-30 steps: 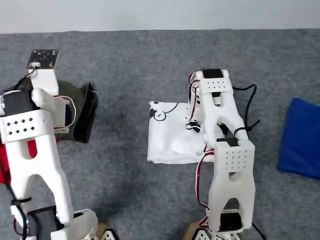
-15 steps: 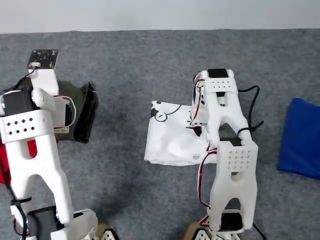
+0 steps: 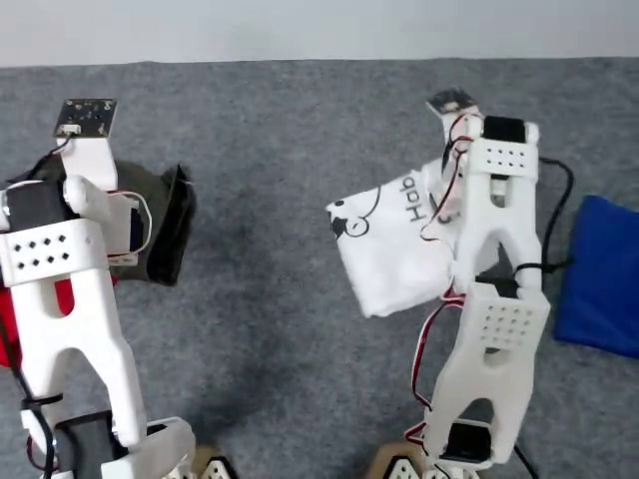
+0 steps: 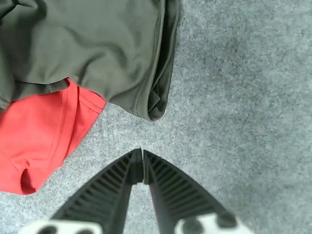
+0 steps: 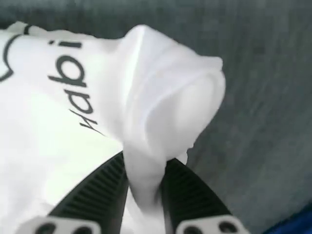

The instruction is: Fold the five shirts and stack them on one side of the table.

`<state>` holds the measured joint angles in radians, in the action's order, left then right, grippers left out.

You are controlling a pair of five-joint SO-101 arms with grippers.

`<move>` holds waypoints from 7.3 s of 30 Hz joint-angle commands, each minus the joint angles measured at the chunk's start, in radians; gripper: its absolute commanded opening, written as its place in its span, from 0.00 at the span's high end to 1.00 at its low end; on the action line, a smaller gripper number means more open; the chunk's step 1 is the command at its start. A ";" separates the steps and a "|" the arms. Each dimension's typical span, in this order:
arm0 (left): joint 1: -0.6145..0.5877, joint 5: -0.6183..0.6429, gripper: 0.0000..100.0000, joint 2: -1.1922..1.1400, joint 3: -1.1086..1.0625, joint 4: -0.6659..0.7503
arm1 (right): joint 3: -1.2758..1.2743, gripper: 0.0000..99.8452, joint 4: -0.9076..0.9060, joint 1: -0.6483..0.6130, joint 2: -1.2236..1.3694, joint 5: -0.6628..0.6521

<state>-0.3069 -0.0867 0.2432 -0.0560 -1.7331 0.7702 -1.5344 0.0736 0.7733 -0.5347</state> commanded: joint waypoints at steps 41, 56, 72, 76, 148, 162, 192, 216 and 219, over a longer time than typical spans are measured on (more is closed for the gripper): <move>-0.006 -0.006 1.00 0.038 0.002 -0.023 | -0.035 0.53 -0.257 -0.120 -0.209 1.206; -0.006 -0.006 1.00 0.038 -0.058 -0.023 | -0.035 0.62 0.062 -0.133 0.183 1.235; -0.006 -0.008 1.00 0.040 -0.084 -0.021 | 0.044 0.99 -0.062 -0.108 0.143 1.089; -0.006 -0.008 1.00 0.040 -0.084 -0.021 | 0.133 0.99 -0.189 -0.070 0.058 0.933; 0.002 -0.008 1.00 0.040 -0.088 -0.021 | -0.135 0.99 0.145 0.771 -0.229 -0.384; 0.002 -0.008 1.00 0.040 -0.090 -0.021 | -0.132 0.83 0.243 0.789 -0.193 -0.397; 0.002 -0.008 1.00 0.038 -0.090 -0.021 | 0.058 0.96 0.398 0.786 0.088 -0.350; 0.002 -0.006 1.00 0.038 -0.090 -0.021 | 0.408 0.96 0.068 0.501 0.274 -0.135; 0.002 -0.006 1.00 0.038 -0.090 -0.021 | 0.552 0.96 -0.068 0.496 0.274 -0.135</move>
<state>-0.3069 -0.0867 0.2432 -0.1496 -1.7315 1.1692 -1.4991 0.5953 1.0648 -0.6866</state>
